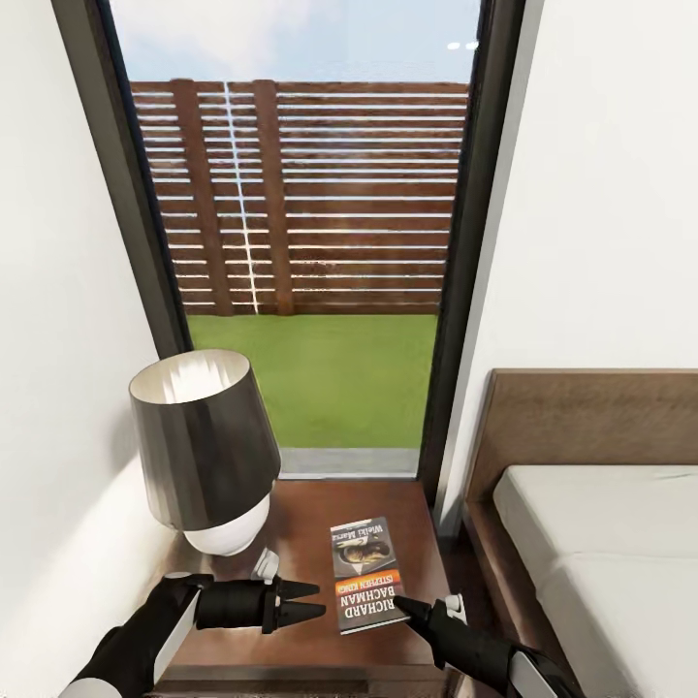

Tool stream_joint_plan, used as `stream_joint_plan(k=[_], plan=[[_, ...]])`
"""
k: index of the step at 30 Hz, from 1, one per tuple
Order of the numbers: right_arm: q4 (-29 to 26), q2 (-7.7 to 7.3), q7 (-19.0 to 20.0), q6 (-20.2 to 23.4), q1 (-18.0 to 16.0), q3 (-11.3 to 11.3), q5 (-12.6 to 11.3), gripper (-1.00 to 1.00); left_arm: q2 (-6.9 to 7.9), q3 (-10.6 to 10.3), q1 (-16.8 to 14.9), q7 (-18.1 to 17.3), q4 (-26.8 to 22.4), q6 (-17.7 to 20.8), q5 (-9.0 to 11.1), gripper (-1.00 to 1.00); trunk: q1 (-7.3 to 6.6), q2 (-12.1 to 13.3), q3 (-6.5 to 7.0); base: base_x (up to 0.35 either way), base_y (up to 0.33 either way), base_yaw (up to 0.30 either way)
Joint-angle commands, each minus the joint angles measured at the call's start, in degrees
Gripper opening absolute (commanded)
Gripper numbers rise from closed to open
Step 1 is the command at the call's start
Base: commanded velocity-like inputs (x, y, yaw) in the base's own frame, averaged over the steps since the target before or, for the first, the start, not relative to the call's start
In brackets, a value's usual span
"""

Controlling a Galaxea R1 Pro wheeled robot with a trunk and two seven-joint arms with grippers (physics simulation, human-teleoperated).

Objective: In the bedroom, move the book from the bed onto either nightstand, and place the two sandals side by side next to the bed.

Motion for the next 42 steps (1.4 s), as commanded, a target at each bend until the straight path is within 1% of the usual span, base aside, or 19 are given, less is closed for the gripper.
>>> stream_joint_plan(k=[1,11,20,30,37,42], plan=[[-0.01,-0.02,0.01,0.40,-0.03,0.10,-0.43,-1.00,0.08,-0.30,-0.03,0.01,0.00,0.60,0.51,1.00,0.22,-0.44,-0.24,0.000,0.000,0.000],[-0.01,-0.02,0.00,0.40,-0.03,0.10,-0.41,-1.00,0.08,-0.35,-0.02,0.01,0.00,0.60,0.51,1.00,2.41,-4.45,-2.03,0.000,0.000,0.000],[-0.01,-0.02,0.00,0.40,-0.03,0.10,-0.38,-1.00,-0.64,-0.31,-0.04,0.19,0.45,0.58,0.51,1.00,4.39,-8.06,-3.65,0.000,0.000,0.000],[-0.01,-0.02,0.00,0.40,-0.03,0.10,-0.38,-1.00,-0.88,-0.21,-0.02,0.19,1.47,0.52,0.45,1.00,4.39,-8.06,-3.65,0.003,0.000,0.000],[-0.01,-0.02,0.00,0.40,-0.03,0.10,-0.38,-1.00,-0.89,-0.21,-0.02,0.19,1.49,0.51,0.42,1.00,4.39,-8.06,-3.65,0.181,0.000,0.000],[-0.01,-0.02,0.00,0.40,-0.03,0.10,-0.38,-1.00,-0.89,-0.21,-0.02,0.19,1.49,0.51,0.42,1.00,4.39,-8.06,-3.65,0.039,0.000,0.000]])
